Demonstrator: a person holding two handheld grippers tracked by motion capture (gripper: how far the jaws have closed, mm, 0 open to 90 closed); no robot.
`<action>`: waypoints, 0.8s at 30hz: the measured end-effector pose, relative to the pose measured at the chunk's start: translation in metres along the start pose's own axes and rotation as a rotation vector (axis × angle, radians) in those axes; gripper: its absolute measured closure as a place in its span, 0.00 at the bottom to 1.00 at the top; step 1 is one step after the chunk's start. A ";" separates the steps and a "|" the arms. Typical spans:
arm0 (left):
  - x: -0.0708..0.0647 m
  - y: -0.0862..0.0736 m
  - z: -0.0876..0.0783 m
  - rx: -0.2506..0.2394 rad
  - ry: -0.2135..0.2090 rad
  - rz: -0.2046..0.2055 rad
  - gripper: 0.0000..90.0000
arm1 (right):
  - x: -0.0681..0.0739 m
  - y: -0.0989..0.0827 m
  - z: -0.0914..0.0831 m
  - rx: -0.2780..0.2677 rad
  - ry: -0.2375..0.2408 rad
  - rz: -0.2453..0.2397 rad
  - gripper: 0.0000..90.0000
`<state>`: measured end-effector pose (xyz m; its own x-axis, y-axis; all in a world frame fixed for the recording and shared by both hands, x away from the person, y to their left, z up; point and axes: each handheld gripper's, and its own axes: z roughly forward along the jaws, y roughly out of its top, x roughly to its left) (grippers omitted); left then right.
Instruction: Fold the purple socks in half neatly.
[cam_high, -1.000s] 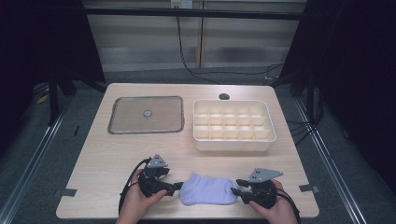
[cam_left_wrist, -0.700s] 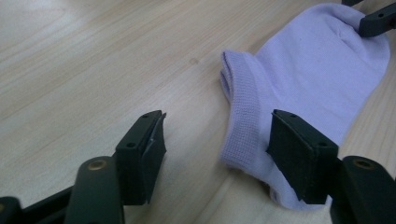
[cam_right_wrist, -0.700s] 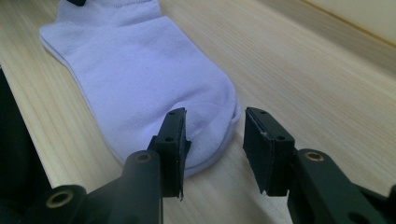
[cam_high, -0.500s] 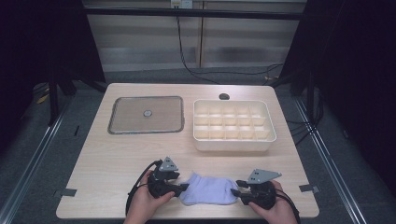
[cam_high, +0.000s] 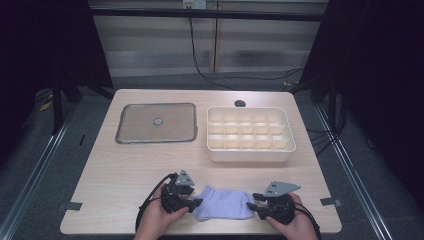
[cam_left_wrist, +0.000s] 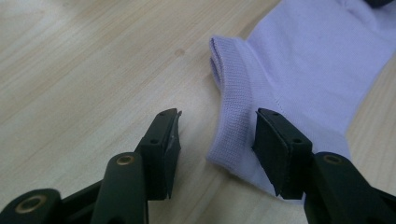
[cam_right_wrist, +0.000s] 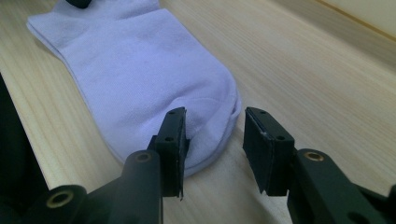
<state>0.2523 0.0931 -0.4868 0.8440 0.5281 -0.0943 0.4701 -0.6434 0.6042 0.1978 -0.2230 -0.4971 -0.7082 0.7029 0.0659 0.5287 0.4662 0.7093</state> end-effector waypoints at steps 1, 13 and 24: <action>-0.003 0.001 0.001 -0.002 0.011 0.015 0.55 | 0.000 0.000 0.000 0.001 0.000 0.000 0.66; -0.006 0.002 0.001 0.006 -0.037 0.007 0.80 | 0.000 0.000 0.001 0.001 -0.003 0.002 0.65; -0.005 0.002 0.003 -0.008 -0.061 -0.051 0.91 | 0.000 0.000 0.001 0.002 -0.003 -0.003 0.65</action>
<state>0.2497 0.0876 -0.4872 0.8334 0.5251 -0.1725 0.5107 -0.6121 0.6038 0.1987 -0.2220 -0.4978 -0.7084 0.7032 0.0610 0.5273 0.4698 0.7080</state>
